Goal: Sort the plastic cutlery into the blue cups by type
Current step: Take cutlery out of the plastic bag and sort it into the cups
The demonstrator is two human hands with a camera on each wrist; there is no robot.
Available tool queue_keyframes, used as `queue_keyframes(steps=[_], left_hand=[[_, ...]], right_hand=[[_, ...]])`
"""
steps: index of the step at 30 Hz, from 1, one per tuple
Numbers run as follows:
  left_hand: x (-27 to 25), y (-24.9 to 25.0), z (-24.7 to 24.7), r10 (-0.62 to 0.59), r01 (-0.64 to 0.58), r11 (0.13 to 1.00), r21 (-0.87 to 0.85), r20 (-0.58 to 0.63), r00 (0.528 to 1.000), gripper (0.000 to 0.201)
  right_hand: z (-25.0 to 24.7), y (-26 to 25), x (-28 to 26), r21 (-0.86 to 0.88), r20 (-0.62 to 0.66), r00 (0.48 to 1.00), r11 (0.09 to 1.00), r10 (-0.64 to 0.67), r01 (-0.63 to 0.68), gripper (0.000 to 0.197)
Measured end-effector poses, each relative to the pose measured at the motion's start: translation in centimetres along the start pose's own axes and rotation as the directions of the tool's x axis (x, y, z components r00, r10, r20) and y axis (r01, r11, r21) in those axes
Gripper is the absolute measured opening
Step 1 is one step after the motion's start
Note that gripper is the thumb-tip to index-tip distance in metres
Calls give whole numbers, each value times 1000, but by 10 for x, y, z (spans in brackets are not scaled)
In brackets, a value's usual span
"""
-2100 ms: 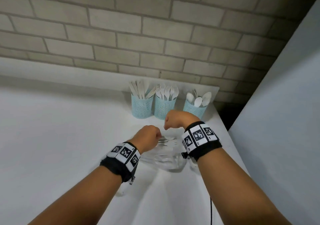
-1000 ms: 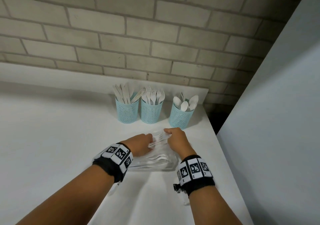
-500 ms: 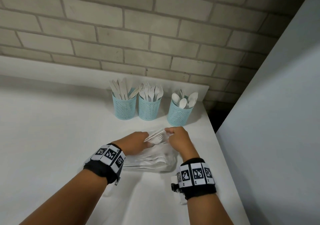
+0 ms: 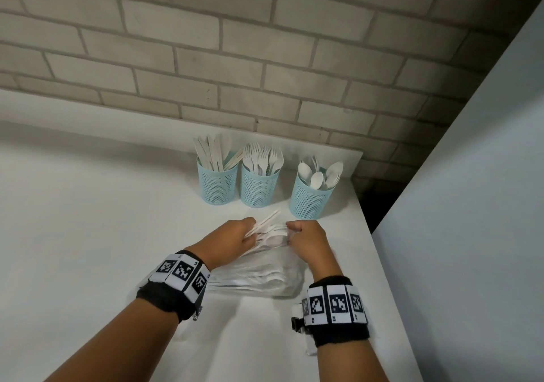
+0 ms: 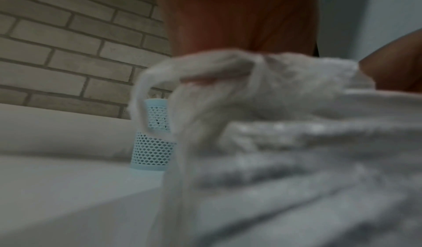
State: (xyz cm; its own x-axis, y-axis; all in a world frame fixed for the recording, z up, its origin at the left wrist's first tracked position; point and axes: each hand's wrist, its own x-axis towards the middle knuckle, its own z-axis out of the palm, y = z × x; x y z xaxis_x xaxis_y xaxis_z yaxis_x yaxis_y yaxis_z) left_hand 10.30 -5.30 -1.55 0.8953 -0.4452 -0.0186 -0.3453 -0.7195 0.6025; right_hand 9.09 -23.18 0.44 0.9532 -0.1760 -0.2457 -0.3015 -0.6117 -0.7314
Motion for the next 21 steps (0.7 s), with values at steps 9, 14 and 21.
queue_keyframes(steps=[9,14,21], left_hand=[[2,7,-1,-71,22,954,-299,-153,986,29],[2,9,-3,-91,48,952,-304,-130,987,24],[0,17,-10,-190,114,778,-618,-58,980,22]], right_hand=[[1,1,2,47,-54,998,999,-12,14,42],[2,2,3,63,-47,998,997,-30,33,45],[1,5,2,71,-47,997,995,-61,64,42]])
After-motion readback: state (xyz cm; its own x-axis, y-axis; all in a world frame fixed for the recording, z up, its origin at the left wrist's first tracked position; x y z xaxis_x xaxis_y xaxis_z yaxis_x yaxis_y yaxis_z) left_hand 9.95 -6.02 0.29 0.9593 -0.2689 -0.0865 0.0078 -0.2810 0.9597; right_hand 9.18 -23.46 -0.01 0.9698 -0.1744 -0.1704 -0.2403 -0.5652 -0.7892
